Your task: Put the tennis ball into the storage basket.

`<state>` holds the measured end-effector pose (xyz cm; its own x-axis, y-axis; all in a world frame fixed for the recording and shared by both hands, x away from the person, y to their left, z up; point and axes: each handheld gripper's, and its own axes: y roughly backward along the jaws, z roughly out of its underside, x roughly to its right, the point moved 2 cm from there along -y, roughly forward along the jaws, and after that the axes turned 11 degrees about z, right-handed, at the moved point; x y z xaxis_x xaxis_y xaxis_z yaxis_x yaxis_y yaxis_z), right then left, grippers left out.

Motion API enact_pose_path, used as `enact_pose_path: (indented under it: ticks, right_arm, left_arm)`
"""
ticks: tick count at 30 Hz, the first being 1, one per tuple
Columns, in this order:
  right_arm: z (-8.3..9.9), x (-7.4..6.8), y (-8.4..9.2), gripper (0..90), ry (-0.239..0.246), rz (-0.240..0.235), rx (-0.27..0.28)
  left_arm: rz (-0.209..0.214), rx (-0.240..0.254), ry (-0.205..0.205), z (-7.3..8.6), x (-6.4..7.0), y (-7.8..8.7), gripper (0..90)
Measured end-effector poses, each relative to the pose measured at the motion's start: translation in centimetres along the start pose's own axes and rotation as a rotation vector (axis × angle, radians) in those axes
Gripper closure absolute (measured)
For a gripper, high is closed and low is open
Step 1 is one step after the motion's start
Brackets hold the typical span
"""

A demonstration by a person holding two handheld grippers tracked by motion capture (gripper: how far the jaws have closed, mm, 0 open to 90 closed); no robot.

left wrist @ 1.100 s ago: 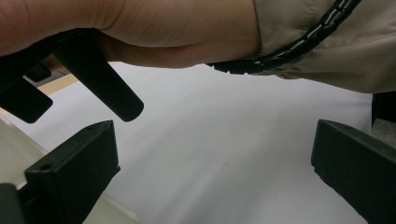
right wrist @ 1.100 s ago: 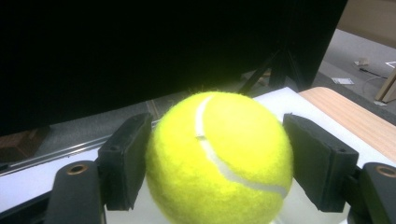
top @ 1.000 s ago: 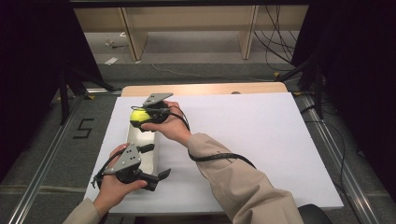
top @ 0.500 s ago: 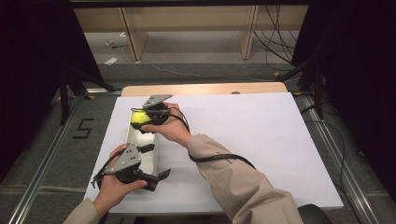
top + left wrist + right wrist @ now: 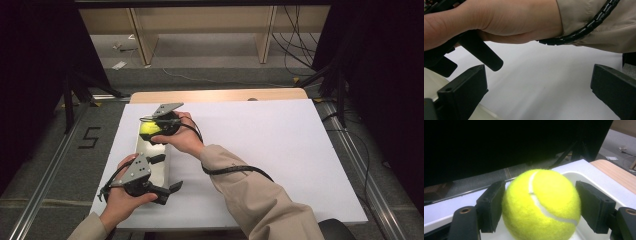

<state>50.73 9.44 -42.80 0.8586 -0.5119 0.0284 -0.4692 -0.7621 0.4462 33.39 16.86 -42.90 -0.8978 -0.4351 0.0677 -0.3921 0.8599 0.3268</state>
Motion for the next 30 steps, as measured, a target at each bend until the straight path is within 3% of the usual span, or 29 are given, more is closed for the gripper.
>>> enact_pose_path:
  ticks: [30]
  right_arm:
    - [0.71,-0.2,-0.5,27.3,0.015,-0.025,-0.041]
  left_arm:
    - [-0.001,0.0,0.0,-0.01,0.01,0.03,0.4]
